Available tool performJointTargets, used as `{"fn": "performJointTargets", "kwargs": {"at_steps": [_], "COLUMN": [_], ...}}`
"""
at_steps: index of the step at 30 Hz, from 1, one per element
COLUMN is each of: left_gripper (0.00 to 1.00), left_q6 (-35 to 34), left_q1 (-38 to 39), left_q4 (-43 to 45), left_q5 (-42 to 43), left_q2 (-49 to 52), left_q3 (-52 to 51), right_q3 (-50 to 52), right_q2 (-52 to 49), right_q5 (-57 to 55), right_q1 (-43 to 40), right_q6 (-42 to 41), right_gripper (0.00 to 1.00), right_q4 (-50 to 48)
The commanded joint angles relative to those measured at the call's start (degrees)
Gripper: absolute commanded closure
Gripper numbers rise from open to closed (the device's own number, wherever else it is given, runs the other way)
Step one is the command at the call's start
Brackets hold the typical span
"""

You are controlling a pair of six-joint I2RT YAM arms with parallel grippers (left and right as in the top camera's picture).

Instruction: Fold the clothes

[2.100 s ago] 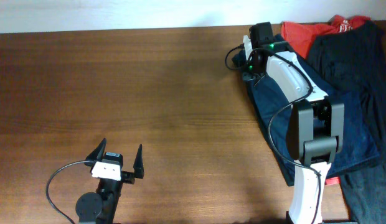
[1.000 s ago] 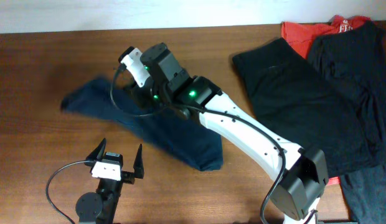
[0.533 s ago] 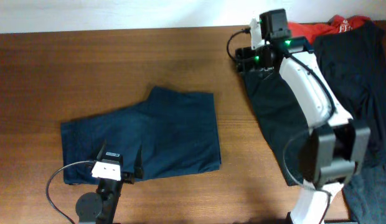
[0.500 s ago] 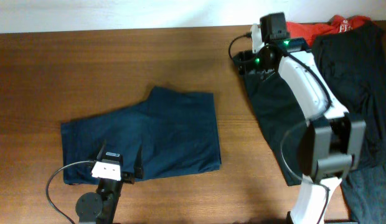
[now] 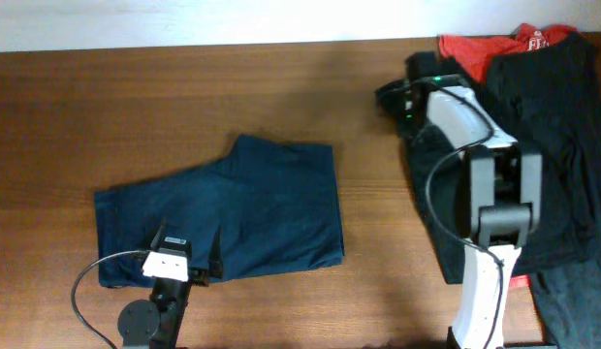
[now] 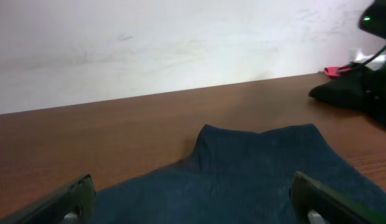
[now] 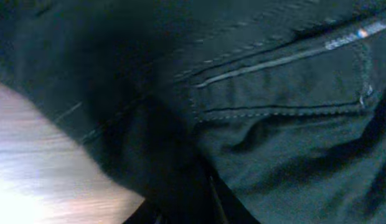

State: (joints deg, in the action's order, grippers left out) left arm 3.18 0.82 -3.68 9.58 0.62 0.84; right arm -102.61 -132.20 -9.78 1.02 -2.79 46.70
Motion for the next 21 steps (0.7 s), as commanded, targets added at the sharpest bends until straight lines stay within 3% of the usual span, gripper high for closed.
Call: {"fn": "performJointTargets", "kwargs": {"at_steps": [1, 2, 3, 6, 9, 12, 14, 16, 18, 21], "left_gripper": [0.01, 0.01, 0.01, 0.01, 0.01, 0.01, 0.01, 0.01, 0.01, 0.01], "left_q6": [-0.3, -0.3, -0.3, -0.3, -0.3, -0.3, -0.3, -0.3, -0.3, -0.3], "left_q1": [-0.2, -0.2, -0.2, -0.2, -0.2, -0.2, -0.2, -0.2, -0.2, -0.2], "left_q4": [-0.1, 0.0, 0.0, 0.0, -0.1, 0.0, 0.0, -0.1, -0.1, -0.1], "left_q5": [0.0, 0.0, 0.0, 0.0, 0.0, 0.0, 0.0, 0.0, 0.0, 0.0], "left_q2": [-0.3, -0.3, -0.3, -0.3, -0.3, -0.3, -0.3, -0.3, -0.3, -0.3], "left_q3": [-0.3, -0.3, -0.3, -0.3, -0.3, -0.3, -0.3, -0.3, -0.3, -0.3], "right_q3": [0.6, 0.6, 0.5, -8.6, -24.6, -38.7, -39.2, -36.5, -29.0, -18.9], "right_q2": [-3.3, -3.3, -3.3, -3.1, -3.1, -3.1, -3.1, -3.1, -3.1, -3.1], "right_q5": [-6.2, -6.6, -6.7, -3.4, -0.8, 22.8, 30.9, 31.3, 29.9, 30.1], "right_q1": [-11.4, -14.9, -16.8, -21.3, -19.3, -14.7, -9.8, -1.9, 7.3, 13.2], "right_q6": [-0.7, -0.7, -0.5, -0.7, -6.7, -2.5, 2.0, 7.5, 7.5, 7.5], "right_gripper": [0.78, 0.76, 0.62, 0.03, 0.01, 0.01, 0.01, 0.01, 0.01, 0.01], "right_q4": [2.7, 3.2, 3.5, 11.3, 25.0, 38.2, 41.6, 42.6, 41.9, 37.1]}}
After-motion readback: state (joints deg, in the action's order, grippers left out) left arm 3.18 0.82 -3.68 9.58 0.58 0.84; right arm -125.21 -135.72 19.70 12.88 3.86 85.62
